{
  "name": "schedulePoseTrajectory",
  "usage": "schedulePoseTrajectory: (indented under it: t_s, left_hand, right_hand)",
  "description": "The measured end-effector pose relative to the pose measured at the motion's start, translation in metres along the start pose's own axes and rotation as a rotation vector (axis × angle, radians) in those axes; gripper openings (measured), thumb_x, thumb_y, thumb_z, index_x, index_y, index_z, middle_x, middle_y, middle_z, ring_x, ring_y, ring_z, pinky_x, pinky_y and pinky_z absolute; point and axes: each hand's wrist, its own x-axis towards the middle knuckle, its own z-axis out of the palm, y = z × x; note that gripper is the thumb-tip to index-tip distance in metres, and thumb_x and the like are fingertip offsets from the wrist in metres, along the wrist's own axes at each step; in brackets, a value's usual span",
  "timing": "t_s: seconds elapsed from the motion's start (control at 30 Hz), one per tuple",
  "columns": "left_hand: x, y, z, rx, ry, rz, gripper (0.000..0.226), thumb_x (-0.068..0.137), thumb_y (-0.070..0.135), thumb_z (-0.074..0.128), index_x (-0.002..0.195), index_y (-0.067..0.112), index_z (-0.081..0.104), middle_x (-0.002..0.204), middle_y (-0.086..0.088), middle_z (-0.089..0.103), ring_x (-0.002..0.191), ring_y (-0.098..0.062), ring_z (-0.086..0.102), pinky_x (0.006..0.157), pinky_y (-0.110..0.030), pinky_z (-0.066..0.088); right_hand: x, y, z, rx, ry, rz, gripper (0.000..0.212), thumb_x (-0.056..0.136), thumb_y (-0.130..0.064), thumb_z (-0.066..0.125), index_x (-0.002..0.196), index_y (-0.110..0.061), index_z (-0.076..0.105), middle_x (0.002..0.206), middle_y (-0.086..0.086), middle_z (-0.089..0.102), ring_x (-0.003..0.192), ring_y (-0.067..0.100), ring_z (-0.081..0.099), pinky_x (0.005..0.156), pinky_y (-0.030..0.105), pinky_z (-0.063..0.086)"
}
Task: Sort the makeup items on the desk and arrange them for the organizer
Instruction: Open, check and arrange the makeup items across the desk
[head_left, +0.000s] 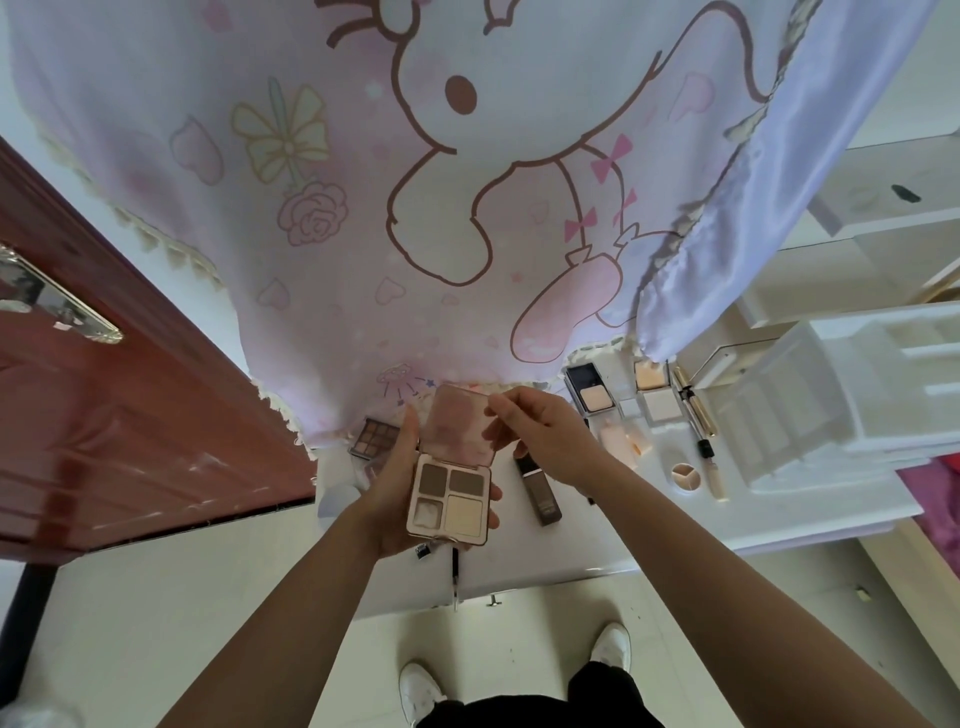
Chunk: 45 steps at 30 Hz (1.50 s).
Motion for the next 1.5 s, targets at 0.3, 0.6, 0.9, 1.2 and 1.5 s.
schedulePoseTrajectory:
  t_s: [0.3,0.6,0.9,1.2,1.5]
  left_hand:
    - [0.019,-0.027,-0.014,0.229,0.33,0.06,0.043,0.096,0.034,0.059,0.116,-0.003,0.068,0.094,-0.019,0.071,0.069,-0.025,0.059,0.056,-0.031,0.04]
    - [0.057,-0.077,-0.009,0.226,0.338,-0.047,0.023,0.1,0.018,0.056,0.119,0.011,0.068,0.11,-0.017,0.072,0.086,-0.024,0.058,0.061,-0.028,0.038]
    - [0.126,-0.104,0.05,0.234,0.274,-0.154,0.021,0.098,0.012,0.058,0.115,0.015,0.069,0.1,-0.007,0.074,0.083,-0.022,0.064,0.068,-0.031,0.047]
    - [0.19,-0.128,0.124,0.586,0.295,-0.146,0.019,0.088,0.008,0.061,0.08,0.023,0.07,0.071,0.008,0.063,0.064,-0.01,0.054,0.062,-0.022,0.043]
    - [0.211,-0.131,0.137,0.504,0.307,-0.199,0.015,0.076,0.018,0.066,0.089,0.018,0.072,0.084,0.004,0.065,0.074,-0.011,0.055,0.071,-0.025,0.045]
  right_hand:
    - [-0.006,0.041,-0.003,0.061,0.192,0.168,0.032,0.099,-0.043,0.056,0.097,-0.014,0.068,0.084,0.006,0.076,0.071,0.014,0.068,0.071,0.022,0.055]
    - [-0.038,0.091,-0.014,0.156,0.149,0.483,0.047,0.098,-0.054,0.051,0.105,-0.011,0.069,0.084,0.004,0.069,0.073,0.014,0.062,0.062,0.025,0.047]
    - [-0.079,0.148,-0.065,0.035,0.267,0.591,0.028,0.098,-0.033,0.061,0.114,-0.013,0.073,0.102,0.006,0.074,0.076,0.01,0.063,0.062,0.017,0.046]
    - [-0.087,0.203,-0.131,-0.218,0.362,0.687,0.034,0.1,-0.035,0.055,0.123,-0.016,0.07,0.118,0.007,0.071,0.113,0.027,0.062,0.098,0.039,0.048]
    - [-0.069,0.215,-0.146,-0.381,0.316,0.724,0.038,0.092,-0.013,0.057,0.128,-0.02,0.067,0.124,-0.002,0.07,0.117,0.015,0.063,0.103,0.027,0.042]
